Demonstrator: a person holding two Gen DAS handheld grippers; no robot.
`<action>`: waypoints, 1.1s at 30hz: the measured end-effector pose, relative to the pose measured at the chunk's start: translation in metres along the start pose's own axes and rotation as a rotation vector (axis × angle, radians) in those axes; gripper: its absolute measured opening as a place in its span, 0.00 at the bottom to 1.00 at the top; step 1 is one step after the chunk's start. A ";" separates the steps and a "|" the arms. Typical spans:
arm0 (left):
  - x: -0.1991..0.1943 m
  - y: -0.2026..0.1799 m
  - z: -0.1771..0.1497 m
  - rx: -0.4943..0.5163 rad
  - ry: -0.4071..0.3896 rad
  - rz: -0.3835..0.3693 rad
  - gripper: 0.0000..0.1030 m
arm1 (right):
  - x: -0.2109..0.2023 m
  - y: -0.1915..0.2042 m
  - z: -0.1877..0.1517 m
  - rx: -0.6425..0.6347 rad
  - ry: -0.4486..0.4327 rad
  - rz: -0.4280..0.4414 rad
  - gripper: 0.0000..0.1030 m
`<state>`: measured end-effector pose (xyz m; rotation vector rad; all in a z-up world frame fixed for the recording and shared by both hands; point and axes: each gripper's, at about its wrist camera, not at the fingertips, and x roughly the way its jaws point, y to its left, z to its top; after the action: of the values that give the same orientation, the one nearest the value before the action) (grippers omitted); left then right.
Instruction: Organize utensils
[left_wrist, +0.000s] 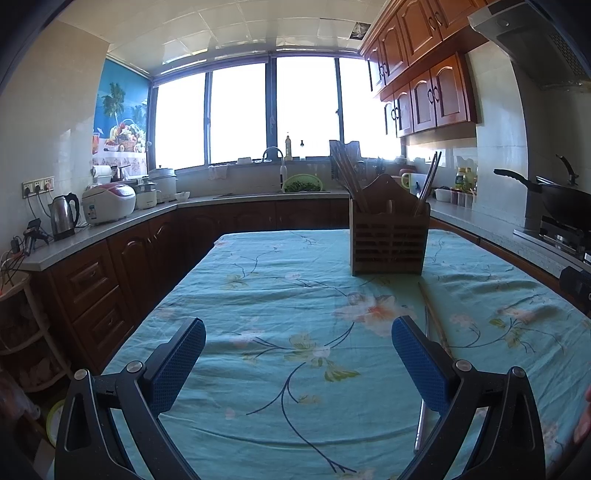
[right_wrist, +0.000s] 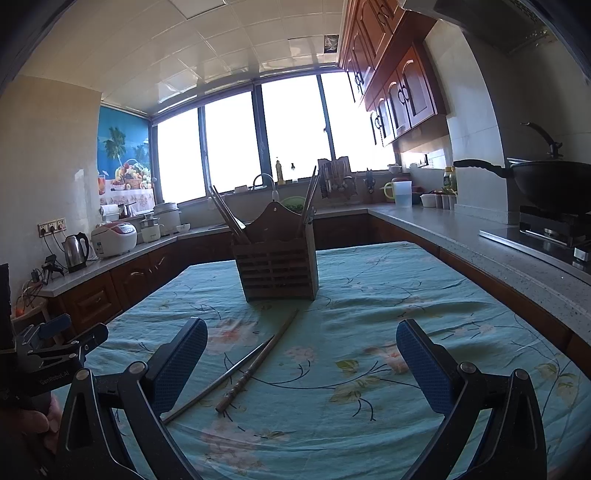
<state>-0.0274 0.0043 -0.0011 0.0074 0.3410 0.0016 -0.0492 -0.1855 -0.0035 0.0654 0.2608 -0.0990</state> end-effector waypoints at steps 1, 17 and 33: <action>0.000 -0.001 0.000 0.000 0.001 -0.001 0.99 | 0.000 0.000 0.000 0.001 -0.001 0.001 1.00; 0.001 -0.005 0.000 -0.002 0.005 -0.005 0.99 | -0.002 -0.002 0.005 0.011 -0.007 0.010 1.00; 0.003 -0.007 0.004 -0.009 0.020 -0.015 0.99 | 0.001 -0.005 0.010 0.014 0.007 0.008 1.00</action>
<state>-0.0232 -0.0024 0.0018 -0.0042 0.3611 -0.0116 -0.0463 -0.1910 0.0055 0.0811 0.2664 -0.0933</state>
